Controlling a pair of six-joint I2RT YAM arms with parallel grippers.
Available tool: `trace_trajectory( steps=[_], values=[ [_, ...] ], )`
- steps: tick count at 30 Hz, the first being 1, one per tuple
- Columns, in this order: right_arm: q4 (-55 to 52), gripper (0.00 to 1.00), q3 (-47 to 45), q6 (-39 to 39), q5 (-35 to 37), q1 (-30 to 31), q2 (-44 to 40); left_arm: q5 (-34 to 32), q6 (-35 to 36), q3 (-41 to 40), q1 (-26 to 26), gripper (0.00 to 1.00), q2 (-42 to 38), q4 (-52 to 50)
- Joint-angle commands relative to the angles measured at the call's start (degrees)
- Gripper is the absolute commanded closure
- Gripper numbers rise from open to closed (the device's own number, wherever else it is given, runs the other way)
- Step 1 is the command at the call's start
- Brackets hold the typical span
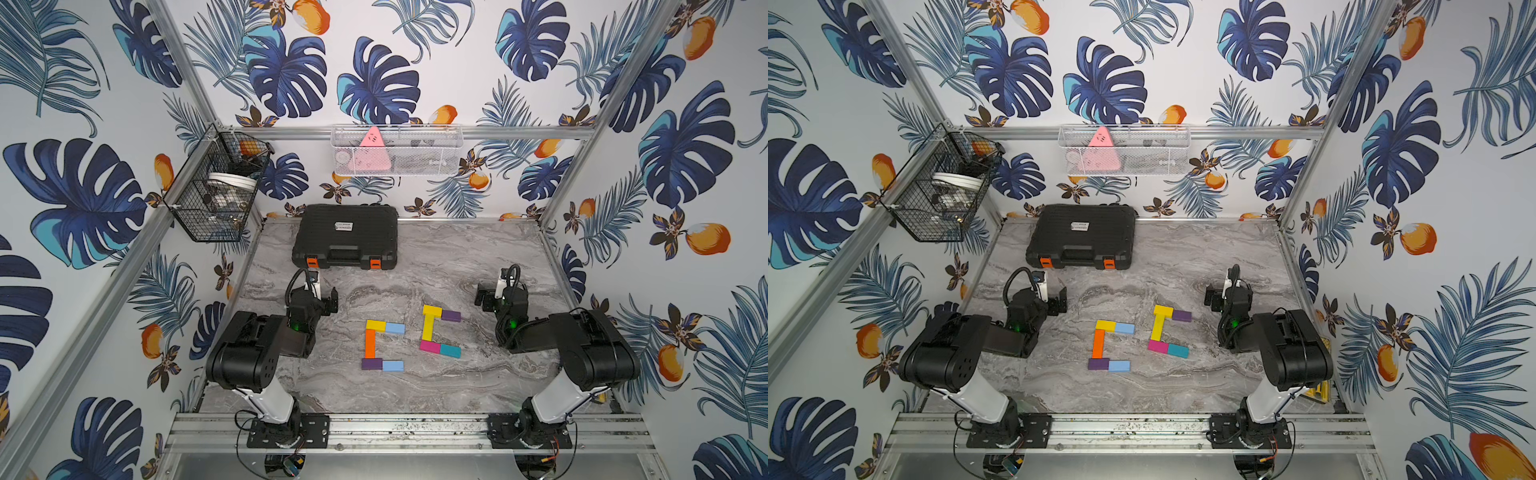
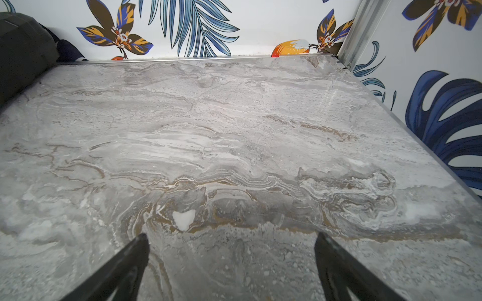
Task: Assemble the letter c with building blocks
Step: Reset both arms
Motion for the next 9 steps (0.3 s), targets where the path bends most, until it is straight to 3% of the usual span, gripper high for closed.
trace_trajectory(
  steps=[1,9],
  values=[
    [-0.2,0.00,0.3,0.6,0.0,0.0,-0.1,0.4,0.8,0.9,0.0,0.01,0.2,0.1],
    [-0.1,0.00,0.3,0.6,0.0,-0.1,0.0,0.7,0.6,0.2,0.1,0.01,-0.1,1.3]
  ],
)
